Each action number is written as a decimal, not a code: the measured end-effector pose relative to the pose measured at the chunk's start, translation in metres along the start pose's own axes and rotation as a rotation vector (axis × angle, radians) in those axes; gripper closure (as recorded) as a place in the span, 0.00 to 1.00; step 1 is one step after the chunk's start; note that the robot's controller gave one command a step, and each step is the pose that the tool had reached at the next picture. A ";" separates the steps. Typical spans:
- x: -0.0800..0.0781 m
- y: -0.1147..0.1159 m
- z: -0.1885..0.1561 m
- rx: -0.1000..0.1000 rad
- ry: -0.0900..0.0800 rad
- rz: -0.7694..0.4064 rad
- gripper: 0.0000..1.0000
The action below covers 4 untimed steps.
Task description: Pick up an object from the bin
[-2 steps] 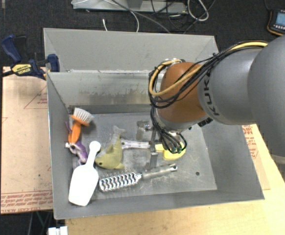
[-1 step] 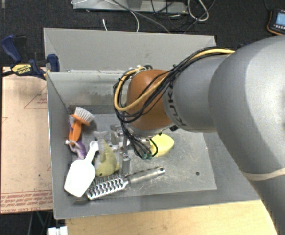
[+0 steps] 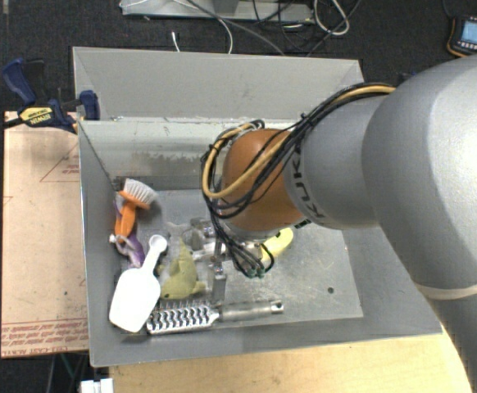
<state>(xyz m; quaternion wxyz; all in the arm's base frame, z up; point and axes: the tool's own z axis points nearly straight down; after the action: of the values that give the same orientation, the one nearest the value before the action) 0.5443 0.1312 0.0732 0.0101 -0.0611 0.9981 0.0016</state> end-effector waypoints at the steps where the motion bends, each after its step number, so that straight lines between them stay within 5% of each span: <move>1: 0.068 0.001 -0.007 0.002 -0.033 -0.022 0.00; 2: 0.019 0.012 0.001 0.000 -0.013 -0.043 1.00; 3: 0.019 0.012 0.001 0.000 -0.013 -0.043 1.00; 4: 0.022 -0.005 -0.076 0.000 -0.007 -0.190 1.00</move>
Offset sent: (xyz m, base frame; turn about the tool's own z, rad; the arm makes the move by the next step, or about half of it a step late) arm -0.0221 0.0090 -0.0032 -0.0440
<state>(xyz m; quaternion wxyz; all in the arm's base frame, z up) 0.5213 0.1233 0.1487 0.0137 -0.1553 0.9878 0.0007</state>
